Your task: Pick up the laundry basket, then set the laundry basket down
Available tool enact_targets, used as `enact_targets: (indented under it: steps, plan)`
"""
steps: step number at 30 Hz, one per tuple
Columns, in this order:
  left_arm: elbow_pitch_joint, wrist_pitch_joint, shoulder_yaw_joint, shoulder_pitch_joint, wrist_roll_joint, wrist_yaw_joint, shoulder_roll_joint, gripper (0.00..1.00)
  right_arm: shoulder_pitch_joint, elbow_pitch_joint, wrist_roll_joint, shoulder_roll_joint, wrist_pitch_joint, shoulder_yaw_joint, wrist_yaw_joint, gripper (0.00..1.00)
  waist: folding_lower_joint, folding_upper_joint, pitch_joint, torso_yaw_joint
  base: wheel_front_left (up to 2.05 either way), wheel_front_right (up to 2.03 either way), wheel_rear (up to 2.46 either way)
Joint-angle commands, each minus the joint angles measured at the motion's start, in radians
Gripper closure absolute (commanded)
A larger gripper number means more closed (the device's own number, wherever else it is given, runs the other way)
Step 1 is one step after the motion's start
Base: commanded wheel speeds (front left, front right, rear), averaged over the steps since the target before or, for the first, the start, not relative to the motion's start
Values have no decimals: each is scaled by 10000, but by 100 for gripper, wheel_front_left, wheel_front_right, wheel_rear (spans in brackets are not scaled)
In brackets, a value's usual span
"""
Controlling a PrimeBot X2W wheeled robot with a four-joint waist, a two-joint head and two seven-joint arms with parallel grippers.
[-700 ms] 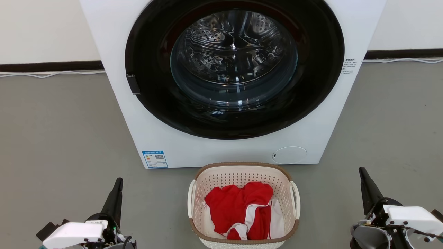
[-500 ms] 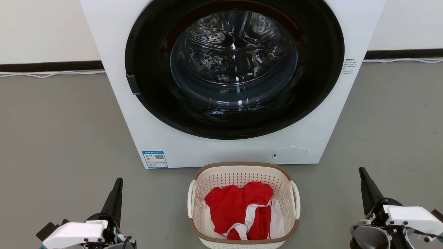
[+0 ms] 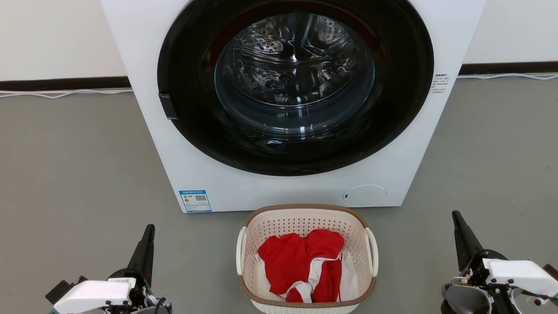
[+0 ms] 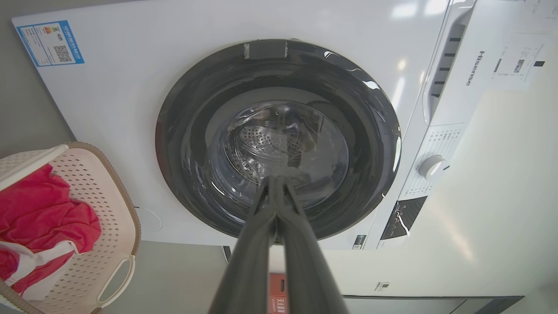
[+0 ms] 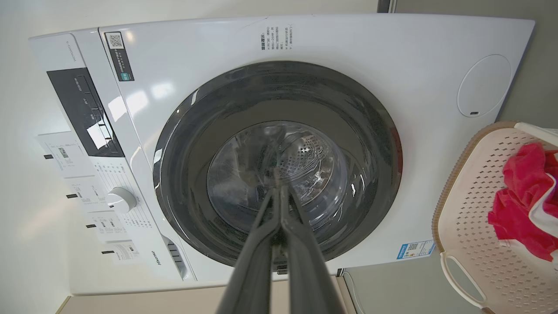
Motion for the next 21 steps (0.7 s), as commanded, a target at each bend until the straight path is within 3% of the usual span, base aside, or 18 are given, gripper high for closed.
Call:
enact_targets:
  steps: [1, 21]
  plan:
    - [-288, 60, 305, -561, -4, -71, 137, 100, -240, -303, 66, -58, 75, 184, 73, 100, 0, 0, 0, 0, 0, 0, 0]
    - [-288, 60, 305, -561, -4, -71, 137, 100, -240, -303, 66, -58, 75, 184, 73, 100, 0, 0, 0, 0, 0, 0, 0]
